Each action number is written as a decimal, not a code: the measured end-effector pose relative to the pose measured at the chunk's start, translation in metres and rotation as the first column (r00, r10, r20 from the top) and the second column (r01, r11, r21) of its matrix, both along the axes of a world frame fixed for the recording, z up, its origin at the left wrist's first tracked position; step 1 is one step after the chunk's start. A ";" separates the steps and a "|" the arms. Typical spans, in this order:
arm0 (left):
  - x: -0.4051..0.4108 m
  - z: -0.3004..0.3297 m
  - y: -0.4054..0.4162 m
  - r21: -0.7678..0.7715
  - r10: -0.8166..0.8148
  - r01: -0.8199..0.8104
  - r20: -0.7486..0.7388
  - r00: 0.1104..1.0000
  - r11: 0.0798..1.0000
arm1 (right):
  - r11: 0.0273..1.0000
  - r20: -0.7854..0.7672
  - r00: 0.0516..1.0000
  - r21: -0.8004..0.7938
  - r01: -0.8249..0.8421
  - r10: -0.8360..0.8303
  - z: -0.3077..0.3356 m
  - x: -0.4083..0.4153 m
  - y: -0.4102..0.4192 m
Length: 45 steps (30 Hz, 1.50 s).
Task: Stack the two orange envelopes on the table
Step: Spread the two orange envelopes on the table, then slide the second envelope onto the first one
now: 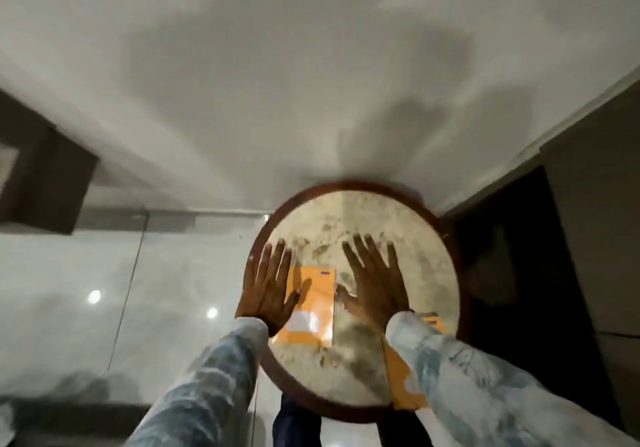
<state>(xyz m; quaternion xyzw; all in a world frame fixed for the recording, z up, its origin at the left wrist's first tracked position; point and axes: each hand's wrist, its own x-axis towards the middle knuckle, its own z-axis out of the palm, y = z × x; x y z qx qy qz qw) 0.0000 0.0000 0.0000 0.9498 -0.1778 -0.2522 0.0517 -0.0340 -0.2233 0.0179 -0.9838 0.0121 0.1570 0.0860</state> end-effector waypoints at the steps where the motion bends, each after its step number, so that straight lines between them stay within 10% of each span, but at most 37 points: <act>1: -0.012 -0.019 0.005 0.044 0.010 -0.007 -0.077 0.997 0.999 | 1.000 -0.099 0.995 0.022 -0.001 0.004 -0.021 -0.010 0.010; 11: -0.046 -0.125 -0.002 -0.009 0.576 -0.592 -0.219 0.788 0.806 | 0.747 -0.469 0.749 0.243 0.619 -0.468 -0.124 -0.054 0.086; 16: -0.011 -0.119 -0.011 -0.132 0.753 -0.940 -0.567 0.333 0.315 | 0.582 -0.494 0.645 0.300 0.756 -0.584 -0.121 -0.035 0.086; 20: 0.029 -0.098 -0.024 -0.249 0.770 -0.956 -0.576 0.274 0.154 | 0.414 -0.417 0.593 0.446 0.794 -0.689 -0.109 0.006 0.076; 25: 0.100 -0.092 -0.063 -0.361 0.680 -0.907 -0.611 0.406 0.217 | 0.348 -0.344 0.569 0.527 0.776 -0.747 -0.112 0.085 0.026; 35: 0.147 -0.145 -0.120 -0.279 0.788 -0.795 -0.166 0.593 0.539 | 0.640 -0.202 0.699 0.290 0.712 -0.686 -0.163 0.139 -0.041; 38: 0.122 -0.132 -0.128 -0.379 0.737 -0.709 -0.097 0.669 0.594 | 0.590 -0.202 0.675 0.354 0.726 -0.710 -0.150 0.112 -0.054; 45: -0.034 -0.089 -0.179 -0.348 0.628 -0.727 -0.367 0.686 0.591 | 0.472 -0.287 0.525 0.234 0.850 -0.802 -0.097 -0.035 -0.095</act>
